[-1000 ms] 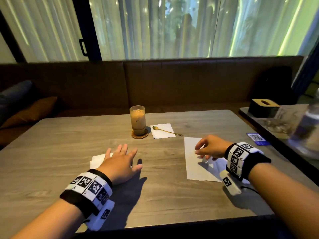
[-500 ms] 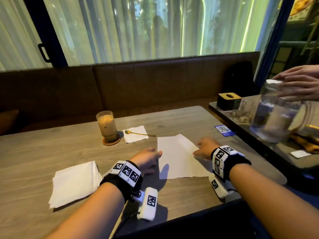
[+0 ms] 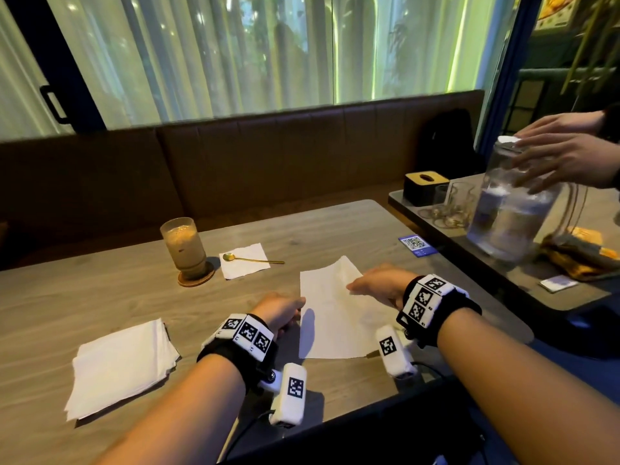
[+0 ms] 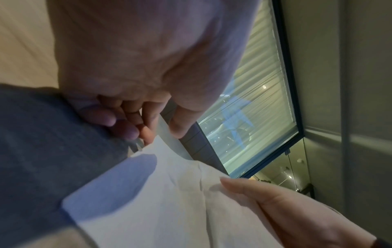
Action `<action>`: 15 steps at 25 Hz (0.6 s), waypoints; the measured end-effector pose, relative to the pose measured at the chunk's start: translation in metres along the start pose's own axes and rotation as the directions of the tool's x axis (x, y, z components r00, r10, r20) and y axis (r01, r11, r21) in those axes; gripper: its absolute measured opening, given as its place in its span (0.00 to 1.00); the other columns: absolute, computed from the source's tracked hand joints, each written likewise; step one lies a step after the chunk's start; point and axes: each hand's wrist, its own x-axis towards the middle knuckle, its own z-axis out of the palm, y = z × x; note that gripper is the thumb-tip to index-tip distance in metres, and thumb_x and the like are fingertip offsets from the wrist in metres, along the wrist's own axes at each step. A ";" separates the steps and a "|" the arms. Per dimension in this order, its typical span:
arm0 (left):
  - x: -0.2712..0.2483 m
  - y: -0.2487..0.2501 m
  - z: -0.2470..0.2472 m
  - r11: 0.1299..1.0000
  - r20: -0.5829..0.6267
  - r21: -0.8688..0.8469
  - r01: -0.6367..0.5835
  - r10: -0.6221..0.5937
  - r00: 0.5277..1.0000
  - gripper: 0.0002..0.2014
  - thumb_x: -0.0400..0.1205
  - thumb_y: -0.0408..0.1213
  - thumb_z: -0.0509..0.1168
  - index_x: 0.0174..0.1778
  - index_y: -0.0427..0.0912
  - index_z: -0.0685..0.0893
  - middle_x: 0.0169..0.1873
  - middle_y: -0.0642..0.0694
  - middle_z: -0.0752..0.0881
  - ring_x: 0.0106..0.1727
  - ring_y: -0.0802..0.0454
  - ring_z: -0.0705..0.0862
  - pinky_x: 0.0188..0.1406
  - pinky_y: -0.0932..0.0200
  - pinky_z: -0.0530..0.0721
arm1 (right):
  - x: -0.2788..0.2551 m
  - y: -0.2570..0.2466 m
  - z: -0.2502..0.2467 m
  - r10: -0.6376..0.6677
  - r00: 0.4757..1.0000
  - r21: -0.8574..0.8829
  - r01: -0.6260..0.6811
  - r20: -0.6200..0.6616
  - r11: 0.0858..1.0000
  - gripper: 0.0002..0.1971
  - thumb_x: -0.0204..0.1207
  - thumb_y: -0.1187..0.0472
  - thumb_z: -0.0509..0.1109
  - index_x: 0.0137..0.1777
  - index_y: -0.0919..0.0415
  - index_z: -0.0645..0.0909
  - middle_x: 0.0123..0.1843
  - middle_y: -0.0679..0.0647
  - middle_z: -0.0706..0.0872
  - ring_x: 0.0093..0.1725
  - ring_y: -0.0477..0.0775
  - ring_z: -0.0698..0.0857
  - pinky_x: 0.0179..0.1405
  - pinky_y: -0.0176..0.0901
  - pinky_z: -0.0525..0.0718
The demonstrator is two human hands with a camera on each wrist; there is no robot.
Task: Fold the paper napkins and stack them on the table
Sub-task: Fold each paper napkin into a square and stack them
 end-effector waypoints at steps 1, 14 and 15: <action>-0.001 0.000 0.001 1.000 -0.003 0.009 -0.005 0.005 1.000 0.13 0.87 0.43 0.68 0.38 0.41 0.81 0.33 0.44 0.81 0.29 0.50 0.75 0.27 0.59 0.69 | 0.000 -0.001 0.001 -0.023 1.000 0.036 0.022 0.015 0.999 0.21 0.73 0.50 0.80 0.61 0.61 0.87 0.61 0.61 0.91 0.60 0.62 0.89 0.69 0.61 0.85; -0.005 -0.007 0.000 0.959 0.011 -0.268 -0.094 0.101 0.995 0.04 0.81 0.30 0.76 0.49 0.38 0.88 0.54 0.31 0.92 0.45 0.43 0.88 0.51 0.52 0.87 | -0.032 -0.037 0.020 -0.197 0.970 0.183 0.170 0.142 0.968 0.09 0.75 0.66 0.77 0.55 0.65 0.86 0.58 0.71 0.90 0.50 0.66 0.91 0.58 0.59 0.90; -0.005 -0.009 -0.003 0.948 -0.009 -0.304 -0.096 0.098 0.995 0.05 0.81 0.28 0.75 0.51 0.35 0.89 0.54 0.31 0.92 0.46 0.43 0.89 0.52 0.53 0.88 | -0.035 -0.037 0.017 -0.185 0.972 0.179 0.158 0.145 0.971 0.09 0.77 0.67 0.75 0.57 0.66 0.85 0.59 0.71 0.90 0.49 0.64 0.91 0.54 0.57 0.91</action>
